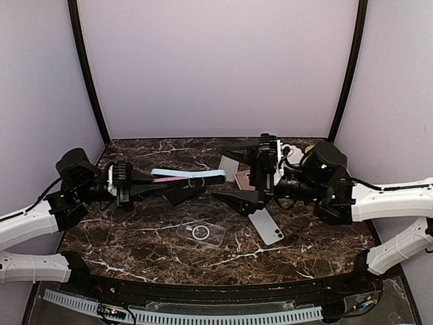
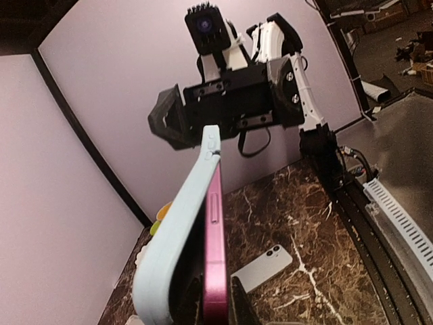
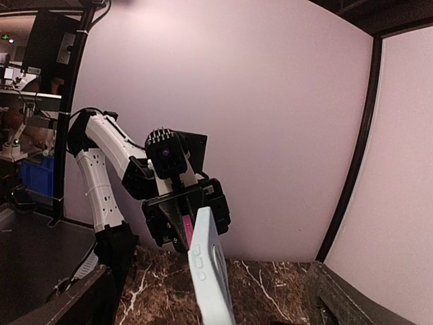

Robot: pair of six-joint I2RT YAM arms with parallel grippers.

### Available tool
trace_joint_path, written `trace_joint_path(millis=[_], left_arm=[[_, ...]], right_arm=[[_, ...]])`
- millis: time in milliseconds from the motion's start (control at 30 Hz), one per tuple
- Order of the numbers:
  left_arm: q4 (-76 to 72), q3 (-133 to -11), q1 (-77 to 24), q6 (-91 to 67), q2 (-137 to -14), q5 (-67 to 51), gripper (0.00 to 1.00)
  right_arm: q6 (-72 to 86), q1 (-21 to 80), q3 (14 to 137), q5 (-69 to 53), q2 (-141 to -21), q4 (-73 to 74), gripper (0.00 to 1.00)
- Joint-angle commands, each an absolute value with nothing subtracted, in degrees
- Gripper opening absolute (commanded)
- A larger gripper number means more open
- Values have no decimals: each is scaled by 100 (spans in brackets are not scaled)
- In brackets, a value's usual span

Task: Take the phone out of the phone case
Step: Pass from the right arm to the left, then remove the phone case from the phone.

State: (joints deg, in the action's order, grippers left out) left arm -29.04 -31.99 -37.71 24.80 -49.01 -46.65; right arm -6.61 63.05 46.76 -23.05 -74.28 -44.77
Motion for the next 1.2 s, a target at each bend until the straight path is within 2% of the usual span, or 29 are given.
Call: trace_joint_path(millis=[0,233,467,800,1000,1167], left_arm=[[-1984,-3508,-3758,3789,-5025,-3918,0],[-1400,-3612,-3775,4317,-5409,-3300,0],[-1303,-3703,-3843,4177,-5744,-3442,0],[-1084,-3854,-4057,4069,-6082,-3619,0],[-1016,-3896,-4089,4079,-6196,-3581,0],[-1017,-3910,-4091,4053,-6241,-3529,0]], right_arm=[[-1002,6346,4598,-1876,-6831,-2283,99],[-661,6337,5800,-1323,-6919,44,99],[-910,6337,6626,-1272,-7711,691,97],[-1273,6345,8257,-1254,-9067,1909,78],[-1248,6345,8573,-1340,-9395,1944,66],[-1202,6354,8771,-1447,-9639,1881,60]])
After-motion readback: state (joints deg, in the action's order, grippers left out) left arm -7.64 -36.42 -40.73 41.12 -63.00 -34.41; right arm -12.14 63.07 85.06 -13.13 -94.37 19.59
